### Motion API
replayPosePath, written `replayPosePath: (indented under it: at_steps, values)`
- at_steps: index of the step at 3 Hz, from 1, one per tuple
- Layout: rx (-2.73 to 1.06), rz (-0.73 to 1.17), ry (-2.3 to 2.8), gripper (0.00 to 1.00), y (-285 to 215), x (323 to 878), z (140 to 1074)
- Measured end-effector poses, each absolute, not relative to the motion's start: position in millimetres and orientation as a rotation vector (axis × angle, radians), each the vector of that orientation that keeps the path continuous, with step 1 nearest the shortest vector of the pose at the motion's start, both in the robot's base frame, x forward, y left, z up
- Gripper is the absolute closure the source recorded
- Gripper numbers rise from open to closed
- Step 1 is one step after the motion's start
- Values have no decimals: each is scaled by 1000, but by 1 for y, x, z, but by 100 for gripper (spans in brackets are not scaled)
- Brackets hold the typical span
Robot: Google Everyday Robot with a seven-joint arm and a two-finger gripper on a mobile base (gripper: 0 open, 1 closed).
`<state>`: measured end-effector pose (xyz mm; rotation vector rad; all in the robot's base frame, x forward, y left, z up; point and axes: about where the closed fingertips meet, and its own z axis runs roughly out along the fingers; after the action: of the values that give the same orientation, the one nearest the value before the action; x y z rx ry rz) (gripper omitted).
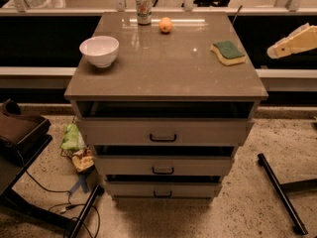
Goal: Move sponge near white bowl
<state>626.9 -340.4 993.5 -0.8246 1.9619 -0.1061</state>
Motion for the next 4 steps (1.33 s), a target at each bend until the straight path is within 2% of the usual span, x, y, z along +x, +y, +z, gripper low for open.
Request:
replayPosePath:
  at_steps: [2, 3, 4]
  values:
    - [-760, 119, 1864, 0, -319, 707, 961]
    - [-713, 210, 1888, 0, -315, 769, 909]
    - [-713, 210, 1888, 0, -315, 769, 909]
